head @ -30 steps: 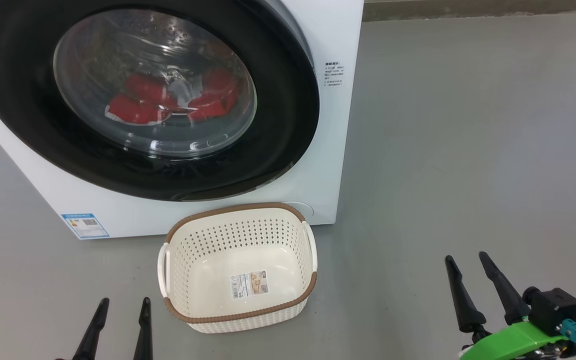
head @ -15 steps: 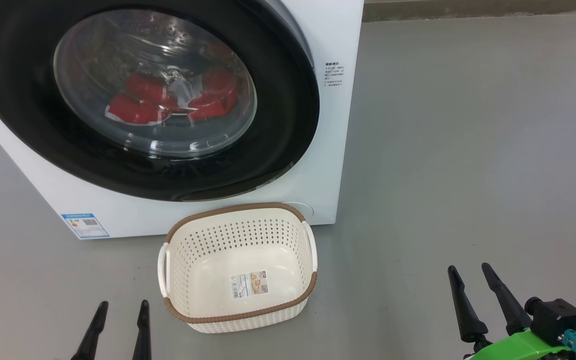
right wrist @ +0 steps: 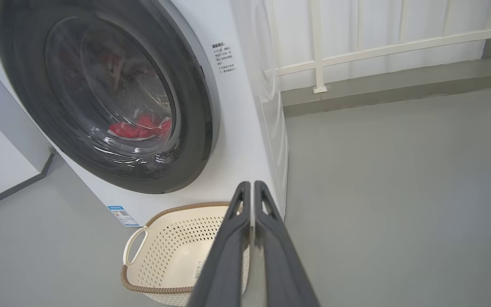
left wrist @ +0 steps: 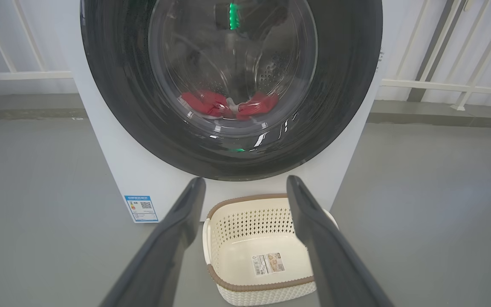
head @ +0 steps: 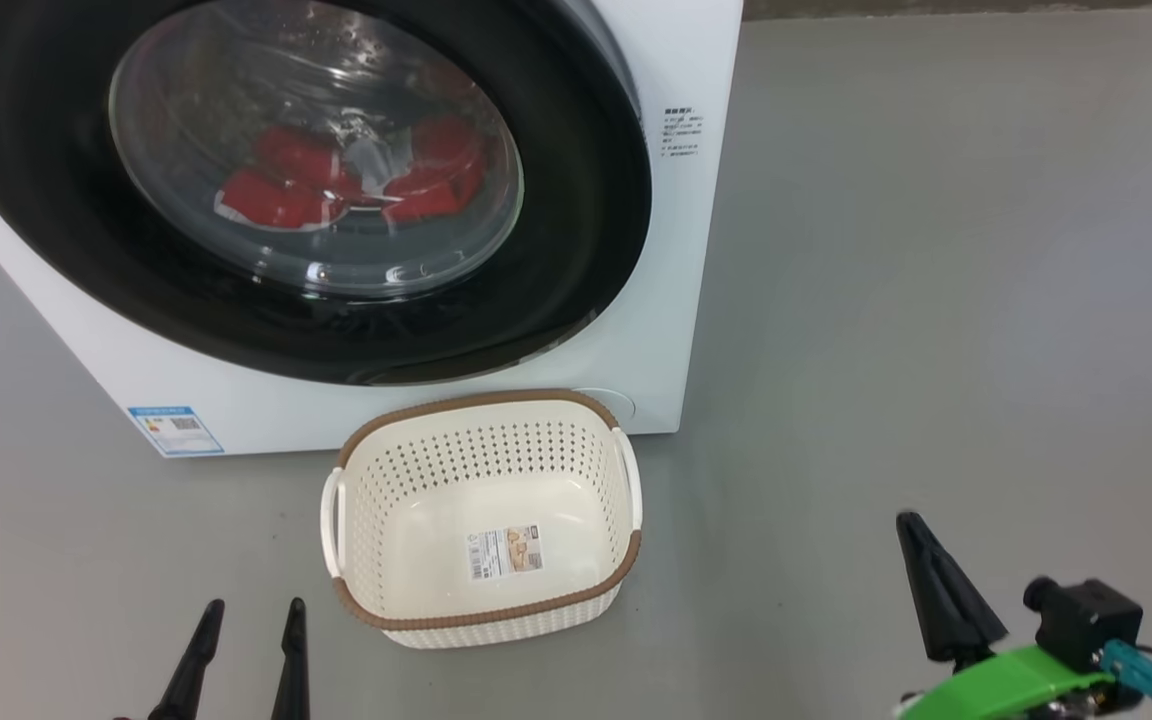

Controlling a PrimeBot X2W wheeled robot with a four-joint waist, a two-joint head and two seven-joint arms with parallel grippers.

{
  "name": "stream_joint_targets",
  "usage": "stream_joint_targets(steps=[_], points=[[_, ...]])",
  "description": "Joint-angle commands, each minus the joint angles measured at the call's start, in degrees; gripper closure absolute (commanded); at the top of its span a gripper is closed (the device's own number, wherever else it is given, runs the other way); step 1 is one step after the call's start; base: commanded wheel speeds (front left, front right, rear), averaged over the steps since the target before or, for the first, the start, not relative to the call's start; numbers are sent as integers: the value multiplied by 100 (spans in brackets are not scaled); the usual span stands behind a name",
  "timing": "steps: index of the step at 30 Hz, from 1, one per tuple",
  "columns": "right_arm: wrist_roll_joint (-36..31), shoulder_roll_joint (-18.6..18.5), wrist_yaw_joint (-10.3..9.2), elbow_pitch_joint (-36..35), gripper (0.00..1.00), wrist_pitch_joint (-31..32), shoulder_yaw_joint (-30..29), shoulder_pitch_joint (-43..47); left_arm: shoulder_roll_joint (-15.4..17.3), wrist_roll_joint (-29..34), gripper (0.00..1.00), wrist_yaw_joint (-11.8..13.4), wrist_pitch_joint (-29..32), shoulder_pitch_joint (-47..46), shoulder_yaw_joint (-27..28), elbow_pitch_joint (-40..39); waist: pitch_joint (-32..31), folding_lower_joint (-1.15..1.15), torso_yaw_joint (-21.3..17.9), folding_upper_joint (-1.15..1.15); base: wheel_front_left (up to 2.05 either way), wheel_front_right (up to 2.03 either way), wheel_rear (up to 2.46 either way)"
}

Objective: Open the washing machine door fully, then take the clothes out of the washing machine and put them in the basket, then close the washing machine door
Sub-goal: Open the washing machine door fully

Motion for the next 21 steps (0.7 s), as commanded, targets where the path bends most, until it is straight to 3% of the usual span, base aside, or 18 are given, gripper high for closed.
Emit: stream_joint_targets(steps=[1, 15, 21], points=[[85, -42, 2, -159, 100, -78, 167, -299, 61, -47, 0, -21, -71, -219, 148, -157, 51, 0, 28, 0, 0, 0, 0], [1753, 39, 2, -128, 100, -78, 441, -1829, 61, -132, 0, -29, -71, -698, -168, -177, 657, 0, 303, 0, 0, 0, 0], [2169, -50, 2, -64, 100, -78, 504, -2443, 61, -177, 0, -38, -71, -890, -263, -179, 931, 0, 452, 0, 0, 0, 0]])
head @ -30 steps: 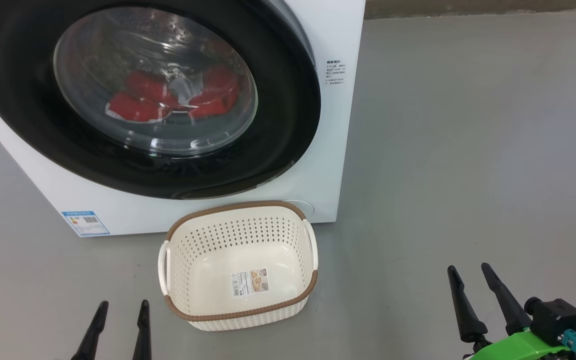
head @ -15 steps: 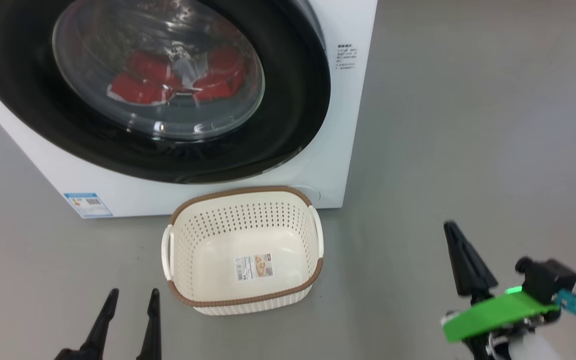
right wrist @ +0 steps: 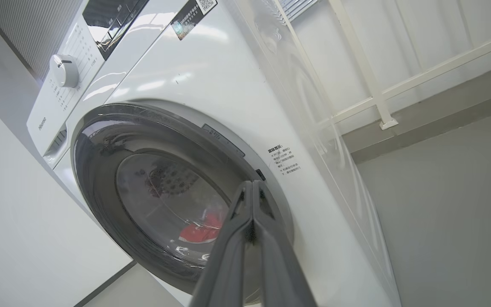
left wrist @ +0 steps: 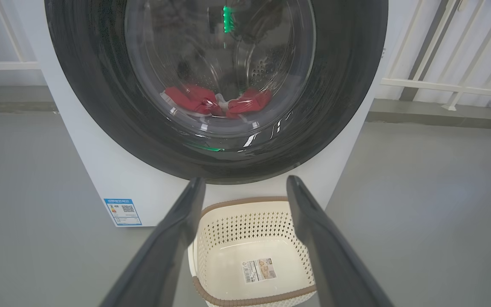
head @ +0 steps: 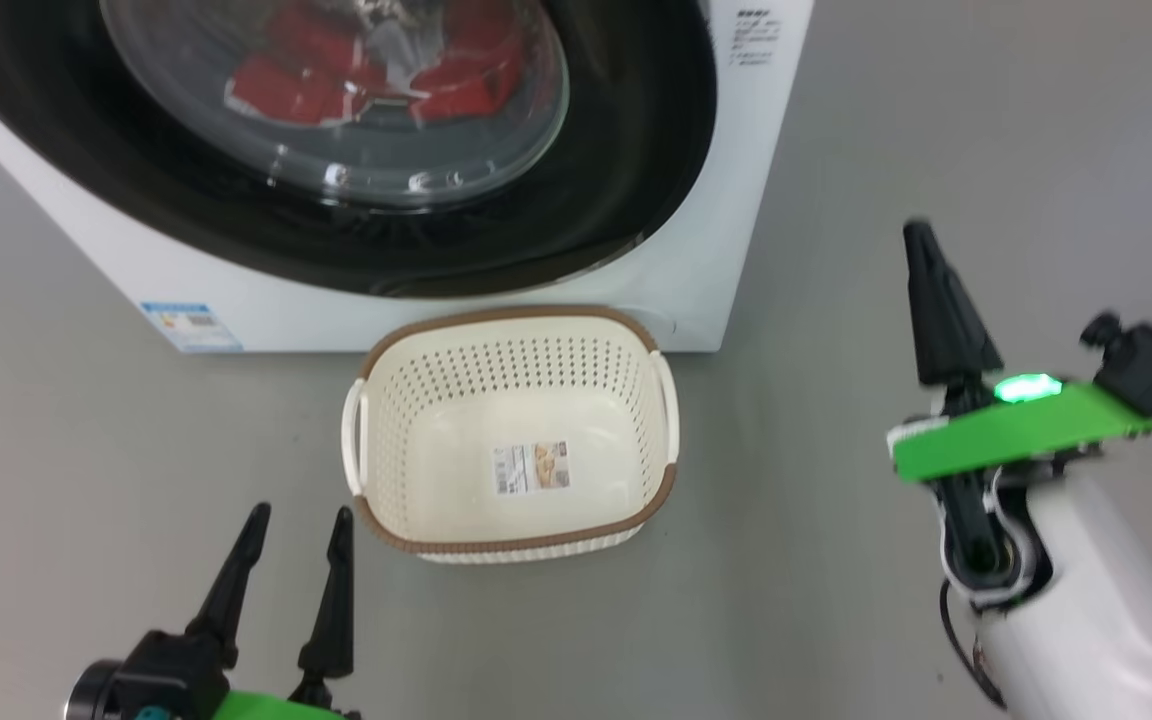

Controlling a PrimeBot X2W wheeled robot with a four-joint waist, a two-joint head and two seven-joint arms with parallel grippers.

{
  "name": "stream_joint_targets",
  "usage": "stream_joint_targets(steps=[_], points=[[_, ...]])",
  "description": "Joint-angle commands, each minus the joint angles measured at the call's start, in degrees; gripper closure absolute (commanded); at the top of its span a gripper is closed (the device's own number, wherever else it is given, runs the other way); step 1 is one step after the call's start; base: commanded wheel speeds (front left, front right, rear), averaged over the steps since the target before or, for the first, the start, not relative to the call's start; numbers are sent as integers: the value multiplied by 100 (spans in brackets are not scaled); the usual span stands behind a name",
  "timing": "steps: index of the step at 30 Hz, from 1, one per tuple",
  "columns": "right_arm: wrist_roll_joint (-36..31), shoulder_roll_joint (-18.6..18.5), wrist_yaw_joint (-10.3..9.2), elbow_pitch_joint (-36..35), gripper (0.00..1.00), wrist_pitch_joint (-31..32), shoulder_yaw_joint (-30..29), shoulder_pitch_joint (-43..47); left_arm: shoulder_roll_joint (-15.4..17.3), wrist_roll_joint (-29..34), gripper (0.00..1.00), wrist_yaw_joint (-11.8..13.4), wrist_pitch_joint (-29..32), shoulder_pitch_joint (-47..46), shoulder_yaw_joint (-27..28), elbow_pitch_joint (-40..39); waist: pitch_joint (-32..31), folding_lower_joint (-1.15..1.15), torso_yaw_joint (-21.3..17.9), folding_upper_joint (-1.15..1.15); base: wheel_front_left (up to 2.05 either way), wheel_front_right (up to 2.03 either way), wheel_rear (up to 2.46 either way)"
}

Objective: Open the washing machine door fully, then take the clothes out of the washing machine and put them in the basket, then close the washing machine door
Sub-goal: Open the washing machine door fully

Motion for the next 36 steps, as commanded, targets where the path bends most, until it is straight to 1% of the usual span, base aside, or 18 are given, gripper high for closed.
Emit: stream_joint_targets(steps=[1, 3, 7, 9, 14, 18, 19, 23, 28, 36], points=[[128, -26, 2, -126, 100, -36, 185, -287, 61, -82, 0, -31, -70, -220, 136, -149, 232, 0, 166, 0, 0, 0, 0], [277, -91, 2, -103, 100, -36, 225, -537, 61, -112, 0, -33, -70, -315, 88, -146, 366, 0, 237, 0, 0, 0, 0], [793, -237, 2, -54, 100, -36, 342, -998, 61, -187, 0, -25, -70, -490, -38, -127, 602, 0, 383, 0, 0, 0, 0], [1208, -335, 2, -57, 100, -36, 480, -1219, 61, -224, 0, -16, -70, -563, -104, -117, 710, 0, 453, 0, 0, 0, 0], [2304, -757, 2, -122, 100, -35, 861, -1728, 61, -313, 0, 1, -70, -718, -277, -99, 928, 0, 621, 0, 0, 0, 0], [3265, -1062, 2, -340, 100, 89, 1031, -2079, 61, -388, 0, 16, -70, -843, -423, -85, 1096, 0, 747, 0, 0, 0, 0], [3660, -1204, 2, -427, 100, 239, 1061, -2211, 61, -429, 0, 27, -70, -896, -486, -78, 1168, 0, 803, 0, 0, 0, 0], [4318, -1415, 2, -496, 100, 668, 993, -2464, 61, -506, 0, 53, -70, -977, -584, -76, 1307, 0, 893, 0, 0, 0, 0], [4892, -1564, 2, -450, 100, 1323, 758, -2831, 61, -589, 0, 61, -70, -1074, -700, -62, 1490, 0, 994, 0, 0, 0, 0], [5387, -1716, 2, -21, 100, 2655, 527, -3375, 61, -710, 0, 81, -70, -1209, -858, -67, 1729, 0, 1136, 0, 0, 0, 0]])
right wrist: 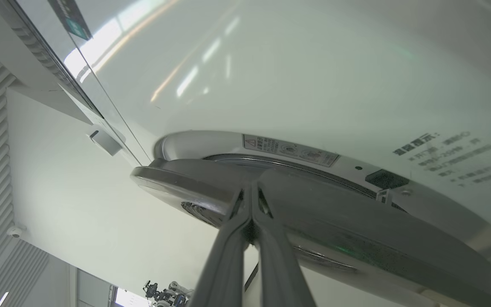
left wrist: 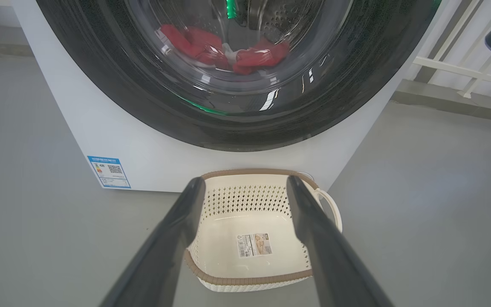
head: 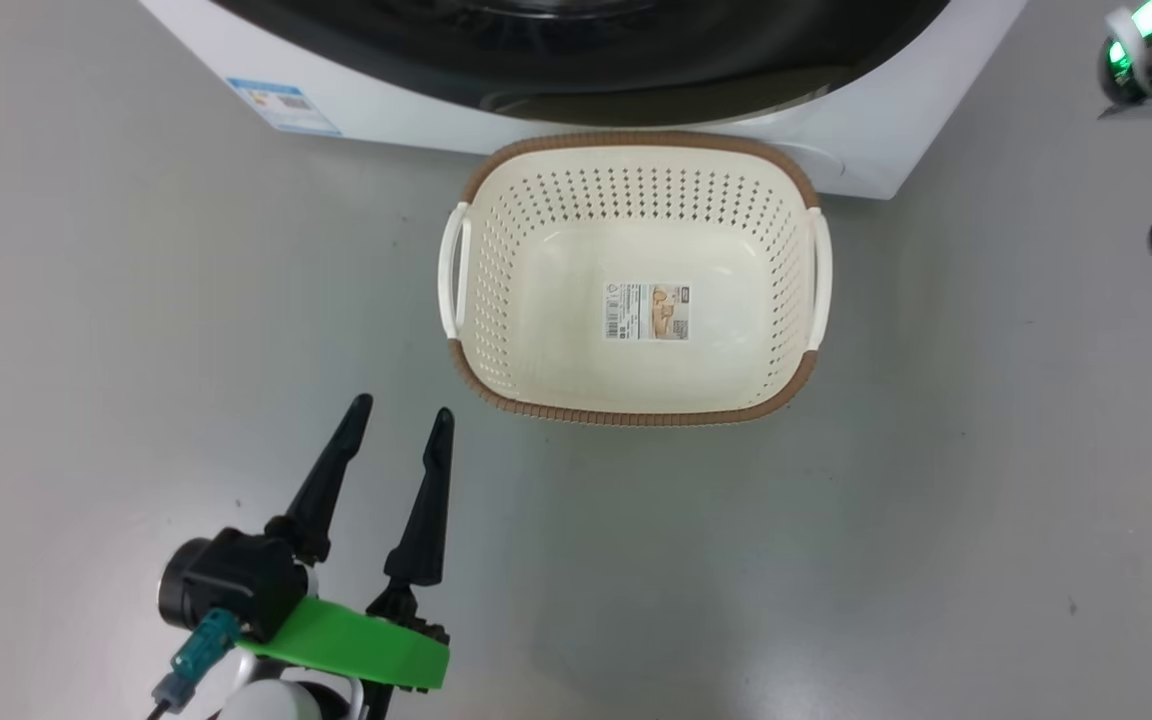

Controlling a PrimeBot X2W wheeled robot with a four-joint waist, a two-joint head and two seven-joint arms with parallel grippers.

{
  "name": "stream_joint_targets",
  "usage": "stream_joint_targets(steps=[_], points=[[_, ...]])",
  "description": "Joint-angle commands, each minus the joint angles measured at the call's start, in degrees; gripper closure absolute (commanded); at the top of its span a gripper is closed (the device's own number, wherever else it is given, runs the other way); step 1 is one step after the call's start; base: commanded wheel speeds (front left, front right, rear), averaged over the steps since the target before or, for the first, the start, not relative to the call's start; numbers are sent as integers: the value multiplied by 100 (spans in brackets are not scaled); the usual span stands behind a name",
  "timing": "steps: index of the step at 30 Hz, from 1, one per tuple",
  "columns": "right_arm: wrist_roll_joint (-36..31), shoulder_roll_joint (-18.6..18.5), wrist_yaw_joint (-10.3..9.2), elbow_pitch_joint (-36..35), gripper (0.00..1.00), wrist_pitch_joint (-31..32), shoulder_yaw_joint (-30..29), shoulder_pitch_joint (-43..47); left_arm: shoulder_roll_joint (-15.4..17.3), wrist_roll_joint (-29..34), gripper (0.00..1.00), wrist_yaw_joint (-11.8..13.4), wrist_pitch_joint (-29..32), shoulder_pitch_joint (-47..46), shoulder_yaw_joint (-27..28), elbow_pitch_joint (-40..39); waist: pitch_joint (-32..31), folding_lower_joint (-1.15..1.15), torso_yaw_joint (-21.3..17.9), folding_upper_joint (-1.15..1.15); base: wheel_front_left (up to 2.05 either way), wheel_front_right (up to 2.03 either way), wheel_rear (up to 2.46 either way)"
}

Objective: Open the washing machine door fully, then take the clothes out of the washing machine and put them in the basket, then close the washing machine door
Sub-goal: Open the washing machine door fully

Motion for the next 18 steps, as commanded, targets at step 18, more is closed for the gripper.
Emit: stream_joint_targets(steps=[18], points=[[-33, -56, 2, 835, 100, 1463, -29, -1128, 78, -273, 0, 126, -70, -279, -107, -178, 390, 0, 273, 0, 0, 0, 0]])
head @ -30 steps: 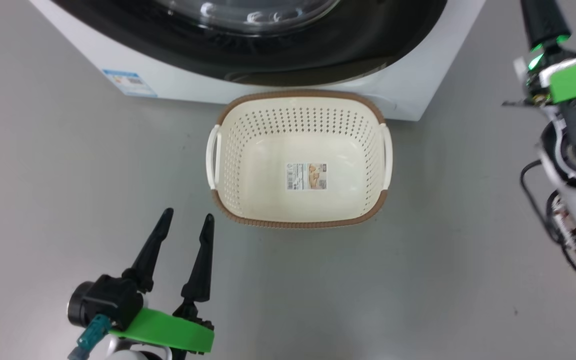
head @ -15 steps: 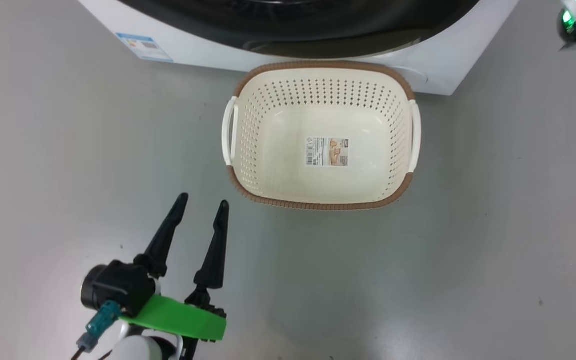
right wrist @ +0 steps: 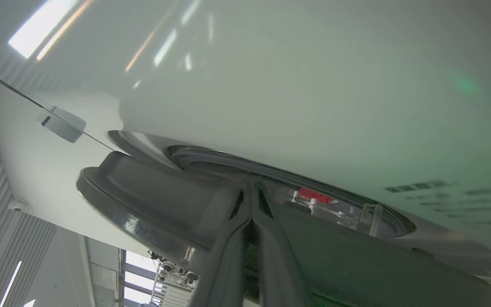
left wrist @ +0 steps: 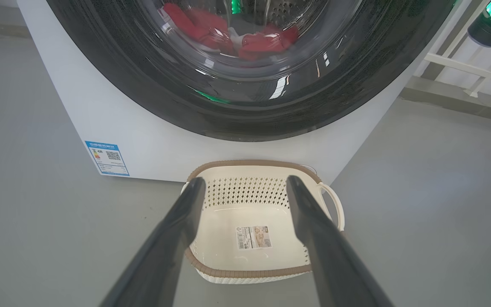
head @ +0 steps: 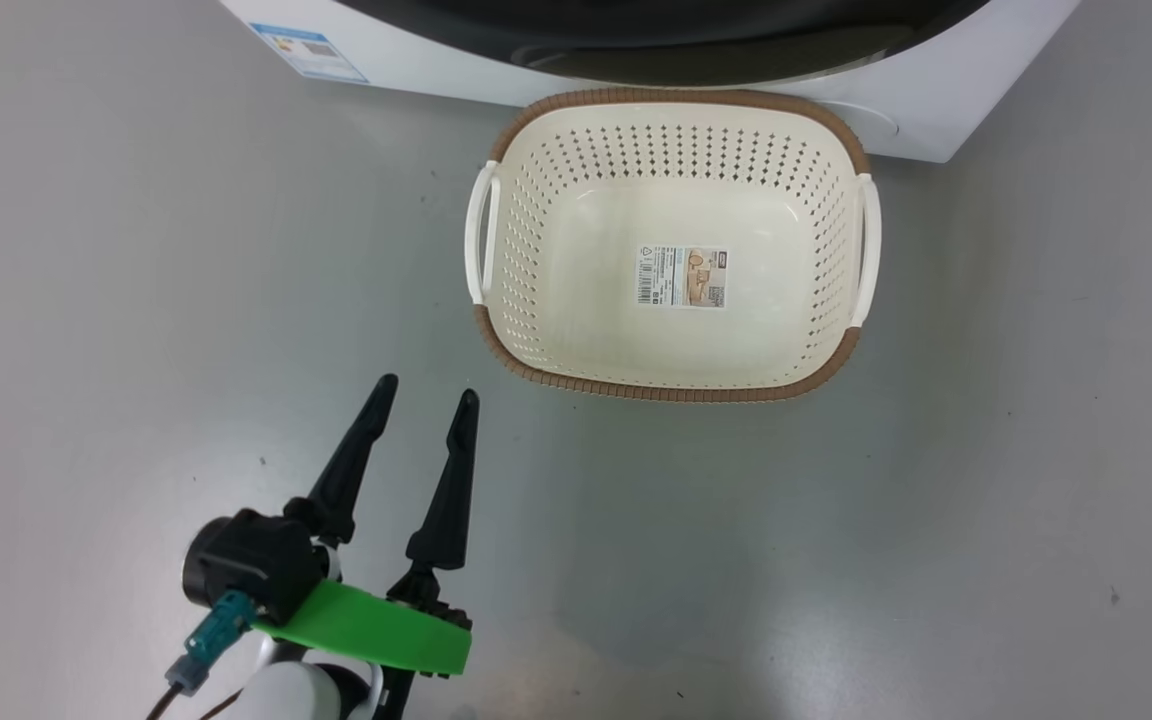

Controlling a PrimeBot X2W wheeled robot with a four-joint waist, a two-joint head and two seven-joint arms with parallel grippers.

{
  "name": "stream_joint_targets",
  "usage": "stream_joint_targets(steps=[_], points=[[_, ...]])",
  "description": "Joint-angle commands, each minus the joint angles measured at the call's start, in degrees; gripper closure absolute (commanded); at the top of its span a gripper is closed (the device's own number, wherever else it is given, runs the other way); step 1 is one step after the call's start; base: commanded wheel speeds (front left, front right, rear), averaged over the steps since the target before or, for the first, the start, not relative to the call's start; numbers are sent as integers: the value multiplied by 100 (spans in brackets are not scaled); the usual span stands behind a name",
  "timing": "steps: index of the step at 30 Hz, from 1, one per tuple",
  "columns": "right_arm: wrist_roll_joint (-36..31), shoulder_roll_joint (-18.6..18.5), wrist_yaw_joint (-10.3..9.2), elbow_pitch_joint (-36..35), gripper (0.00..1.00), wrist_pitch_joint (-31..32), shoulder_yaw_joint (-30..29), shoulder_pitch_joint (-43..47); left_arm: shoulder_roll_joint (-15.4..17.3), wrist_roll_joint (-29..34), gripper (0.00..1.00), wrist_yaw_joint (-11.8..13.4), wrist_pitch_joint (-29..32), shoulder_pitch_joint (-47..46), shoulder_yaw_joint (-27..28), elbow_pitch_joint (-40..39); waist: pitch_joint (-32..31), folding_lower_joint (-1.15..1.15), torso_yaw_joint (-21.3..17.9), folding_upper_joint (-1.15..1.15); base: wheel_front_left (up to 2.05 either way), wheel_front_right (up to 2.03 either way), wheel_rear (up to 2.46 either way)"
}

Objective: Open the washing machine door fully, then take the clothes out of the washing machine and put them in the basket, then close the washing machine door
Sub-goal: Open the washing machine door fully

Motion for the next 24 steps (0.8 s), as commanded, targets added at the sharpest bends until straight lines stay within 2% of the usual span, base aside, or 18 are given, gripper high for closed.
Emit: stream_joint_targets(steps=[1, 24], points=[[-63, 73, 2, -118, 100, 60, 33, -59, 91, -30, 0, 56, -70, -80, 146, -150, 17, 0, 17, 0, 0, 0, 0], [-227, 337, 2, -13, 100, 917, 202, 749, 91, -15, 0, 92, -70, 120, 131, -44, -661, 0, -129, 0, 0, 0, 0]])
